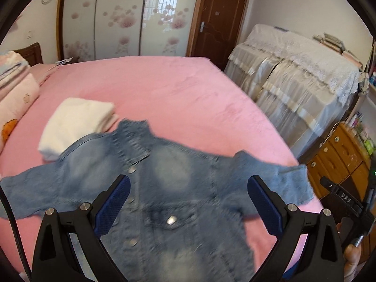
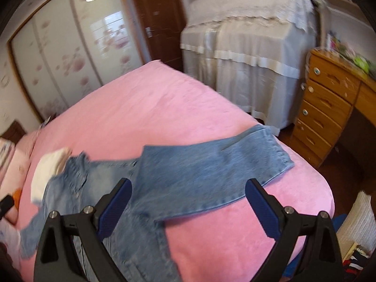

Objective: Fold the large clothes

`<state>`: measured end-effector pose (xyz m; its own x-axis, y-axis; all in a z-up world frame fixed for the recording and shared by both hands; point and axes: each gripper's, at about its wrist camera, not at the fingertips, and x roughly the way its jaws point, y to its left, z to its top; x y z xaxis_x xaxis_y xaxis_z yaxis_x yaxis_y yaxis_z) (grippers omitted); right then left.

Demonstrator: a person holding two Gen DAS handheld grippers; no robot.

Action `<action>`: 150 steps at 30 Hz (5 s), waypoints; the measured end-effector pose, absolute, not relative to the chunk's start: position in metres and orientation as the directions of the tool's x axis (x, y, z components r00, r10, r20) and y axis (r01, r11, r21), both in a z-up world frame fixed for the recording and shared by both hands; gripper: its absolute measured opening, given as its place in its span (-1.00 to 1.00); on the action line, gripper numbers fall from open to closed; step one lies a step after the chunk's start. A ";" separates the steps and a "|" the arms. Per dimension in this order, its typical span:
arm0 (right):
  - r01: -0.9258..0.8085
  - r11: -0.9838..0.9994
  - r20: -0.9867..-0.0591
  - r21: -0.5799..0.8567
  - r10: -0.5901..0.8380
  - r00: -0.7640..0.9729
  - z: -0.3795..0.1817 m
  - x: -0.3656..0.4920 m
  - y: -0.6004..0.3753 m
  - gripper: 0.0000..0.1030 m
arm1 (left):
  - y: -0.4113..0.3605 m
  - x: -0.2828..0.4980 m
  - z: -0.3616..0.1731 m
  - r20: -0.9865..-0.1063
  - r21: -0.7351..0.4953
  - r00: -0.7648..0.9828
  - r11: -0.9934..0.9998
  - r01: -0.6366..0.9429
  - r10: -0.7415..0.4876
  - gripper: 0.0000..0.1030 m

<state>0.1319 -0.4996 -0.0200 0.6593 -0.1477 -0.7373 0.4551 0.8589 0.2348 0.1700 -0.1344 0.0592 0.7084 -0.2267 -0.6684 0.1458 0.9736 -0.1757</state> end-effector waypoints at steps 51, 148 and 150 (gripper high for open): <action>-0.272 0.959 -0.832 -0.082 0.084 0.548 -0.180 0.186 -0.256 -0.41 | -0.031 0.189 -0.124 -0.847 -0.233 0.509 0.968 -0.094 -0.154 0.93; 0.105 0.994 -0.847 -0.010 -0.064 0.528 -0.193 0.189 -0.372 -0.33 | 0.085 0.255 -0.179 -0.802 -0.466 0.511 0.860 -0.208 -0.311 -0.63; 0.074 0.997 -0.853 0.025 -0.018 0.522 -0.187 0.183 -0.373 -0.31 | 0.091 0.264 -0.176 -0.782 -0.511 0.514 0.834 -0.206 -0.352 -0.34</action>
